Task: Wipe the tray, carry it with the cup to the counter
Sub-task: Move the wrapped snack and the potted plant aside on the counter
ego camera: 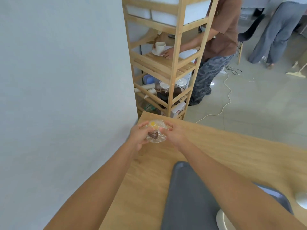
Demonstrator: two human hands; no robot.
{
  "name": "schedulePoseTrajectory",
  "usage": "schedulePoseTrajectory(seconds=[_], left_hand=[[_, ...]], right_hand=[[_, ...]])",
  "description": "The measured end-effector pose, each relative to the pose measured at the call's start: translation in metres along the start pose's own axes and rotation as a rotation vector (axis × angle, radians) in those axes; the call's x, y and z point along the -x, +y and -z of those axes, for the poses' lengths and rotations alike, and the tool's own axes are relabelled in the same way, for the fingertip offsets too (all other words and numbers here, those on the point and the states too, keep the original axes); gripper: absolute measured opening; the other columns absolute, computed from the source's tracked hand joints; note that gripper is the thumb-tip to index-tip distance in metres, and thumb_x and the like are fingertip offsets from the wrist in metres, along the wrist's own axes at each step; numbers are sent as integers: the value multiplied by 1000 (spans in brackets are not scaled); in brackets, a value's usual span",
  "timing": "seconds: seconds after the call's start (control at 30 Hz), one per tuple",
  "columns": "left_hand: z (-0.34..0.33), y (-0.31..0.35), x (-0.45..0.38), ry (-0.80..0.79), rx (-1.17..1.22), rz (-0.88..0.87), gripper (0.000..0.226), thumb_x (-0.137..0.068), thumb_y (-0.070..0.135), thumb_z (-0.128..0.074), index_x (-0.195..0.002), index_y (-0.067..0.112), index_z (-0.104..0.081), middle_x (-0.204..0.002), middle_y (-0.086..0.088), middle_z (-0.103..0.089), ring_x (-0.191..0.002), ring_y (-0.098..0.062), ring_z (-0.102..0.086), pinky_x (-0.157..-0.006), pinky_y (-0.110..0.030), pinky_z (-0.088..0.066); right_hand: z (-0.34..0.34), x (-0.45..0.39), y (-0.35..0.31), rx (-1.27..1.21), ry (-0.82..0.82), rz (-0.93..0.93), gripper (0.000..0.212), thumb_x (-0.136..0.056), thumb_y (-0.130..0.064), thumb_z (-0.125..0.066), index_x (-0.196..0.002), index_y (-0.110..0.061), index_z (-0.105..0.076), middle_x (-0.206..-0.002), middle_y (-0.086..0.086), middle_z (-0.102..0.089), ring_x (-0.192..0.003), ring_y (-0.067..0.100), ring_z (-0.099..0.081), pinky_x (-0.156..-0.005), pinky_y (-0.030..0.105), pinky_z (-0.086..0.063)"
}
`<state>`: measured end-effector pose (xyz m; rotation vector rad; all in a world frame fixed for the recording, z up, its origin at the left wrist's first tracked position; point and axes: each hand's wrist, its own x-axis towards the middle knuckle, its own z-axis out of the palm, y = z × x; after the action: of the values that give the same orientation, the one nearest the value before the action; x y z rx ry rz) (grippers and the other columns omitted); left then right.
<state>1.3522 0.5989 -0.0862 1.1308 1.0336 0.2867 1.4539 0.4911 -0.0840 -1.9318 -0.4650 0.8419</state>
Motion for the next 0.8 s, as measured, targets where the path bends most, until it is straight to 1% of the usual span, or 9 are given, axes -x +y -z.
schedulePoseTrajectory(seconds=[0.13,0.27,0.33,0.43,0.5,0.57,0.63,0.7,0.8], left_hand=[[3,2,-33,21,-27,-13,52,-80,7,-72,-129,21,-60,-122,-9,-63,-93,-17,-65,-83,-41,-58],[6,3,-50,34,-38,-20,52,-81,8,-72,-130,22,-59,-124,-9,-62,-93,-16,-63,-90,-44,-55],[7,4,-56,42,-42,-28,54,-82,9,-71,-132,22,-57,-125,-8,-61,-95,-16,-63,-84,-40,-56],[8,5,-58,68,-80,-57,56,-84,13,-69,-137,22,-53,-127,-7,-61,-99,-17,-63,-71,-29,-53],[6,4,-55,116,-143,-95,63,-83,20,-71,-141,23,-48,-135,-4,-58,-112,-21,-60,-84,-33,-54],[-2,5,-45,229,-238,-164,69,-84,23,-70,-146,21,-40,-147,-3,-46,-129,-25,-49,-101,-35,-46],[-16,8,-29,334,-321,-247,69,-85,22,-68,-147,21,-37,-150,-7,-38,-134,-27,-43,-105,-38,-41],[-38,12,-9,333,-392,-348,66,-84,27,-68,-144,24,-40,-148,-8,-38,-134,-28,-41,-109,-44,-39],[-86,21,24,216,-494,-473,58,-84,30,-69,-138,22,-50,-144,-4,-48,-134,-25,-43,-111,-44,-35]], right_hand=[[-13,-26,2,-23,9,-31,58,-85,-34,-67,-139,-23,-46,-137,10,-54,-120,25,-55,-102,41,-46],[-21,-41,2,3,5,-31,58,-90,-33,-61,-143,-21,-41,-141,10,-50,-127,25,-49,-97,33,-42],[-26,-46,-2,45,23,-25,58,-90,-35,-60,-143,-21,-41,-141,10,-51,-127,26,-49,-104,38,-42],[-34,-49,-6,108,60,0,58,-88,-40,-60,-141,-22,-43,-133,9,-59,-121,27,-55,-102,45,-46],[-32,-42,-11,150,47,17,62,-89,-42,-57,-144,-21,-38,-130,11,-61,-120,29,-57,-101,44,-46],[-22,-32,-17,174,6,23,66,-93,-41,-52,-149,-17,-26,-133,16,-56,-123,32,-53,-101,42,-42],[-3,-19,-21,189,-27,40,67,-95,-39,-50,-151,-17,-20,-145,17,-45,-133,32,-43,-106,43,-36],[26,-2,-24,195,-5,75,66,-94,-38,-52,-150,-18,-24,-154,10,-33,-141,28,-32,-113,45,-31],[83,32,-23,226,73,112,55,-94,-33,-53,-144,-18,-36,-142,11,-48,-131,27,-44,-107,45,-39]])
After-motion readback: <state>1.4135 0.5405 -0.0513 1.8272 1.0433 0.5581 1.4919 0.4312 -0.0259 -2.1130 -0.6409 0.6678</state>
